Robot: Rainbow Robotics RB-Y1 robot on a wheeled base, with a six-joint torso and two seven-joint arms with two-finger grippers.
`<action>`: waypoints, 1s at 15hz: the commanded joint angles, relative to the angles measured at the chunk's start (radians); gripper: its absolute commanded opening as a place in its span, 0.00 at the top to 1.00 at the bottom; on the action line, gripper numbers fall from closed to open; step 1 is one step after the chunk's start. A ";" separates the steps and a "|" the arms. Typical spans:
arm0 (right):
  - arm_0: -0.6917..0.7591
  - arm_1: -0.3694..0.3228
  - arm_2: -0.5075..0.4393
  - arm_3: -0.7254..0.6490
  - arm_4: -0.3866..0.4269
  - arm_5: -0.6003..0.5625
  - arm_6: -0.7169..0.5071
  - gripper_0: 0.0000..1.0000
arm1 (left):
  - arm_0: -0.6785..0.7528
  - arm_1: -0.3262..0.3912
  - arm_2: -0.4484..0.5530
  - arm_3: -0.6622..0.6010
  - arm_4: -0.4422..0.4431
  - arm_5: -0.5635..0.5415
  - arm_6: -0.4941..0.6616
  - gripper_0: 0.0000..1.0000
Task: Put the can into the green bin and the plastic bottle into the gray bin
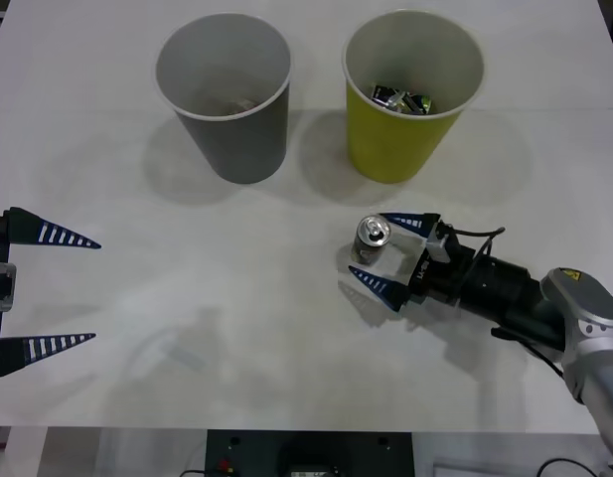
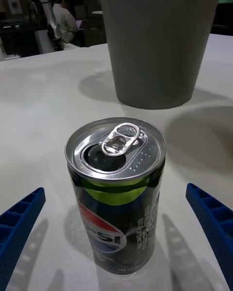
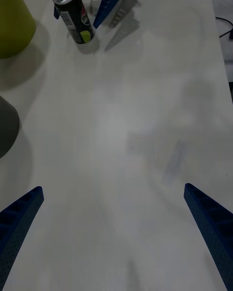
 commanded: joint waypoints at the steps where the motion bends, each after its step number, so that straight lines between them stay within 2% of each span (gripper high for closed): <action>1: -0.006 0.005 0.034 0.000 -0.025 0.034 0.014 0.00 | 0.000 0.000 0.000 0.000 0.000 0.000 0.000 0.00; 7: -0.010 0.012 0.049 -0.002 -0.025 0.059 0.038 0.00 | 0.000 0.000 0.000 0.000 0.000 0.000 0.000 0.00; 8: -0.010 0.012 0.049 0.000 -0.025 0.059 0.041 0.40 | 0.000 0.000 0.000 0.000 0.000 0.000 0.000 0.00; 9: -0.010 0.012 0.049 0.000 -0.025 0.059 0.041 0.98 | 0.000 0.000 0.000 0.000 0.000 0.000 0.000 0.00; 15: -0.010 0.012 0.050 0.000 -0.029 0.055 0.037 1.00 | 0.000 0.000 0.000 0.000 0.000 0.000 0.000 0.00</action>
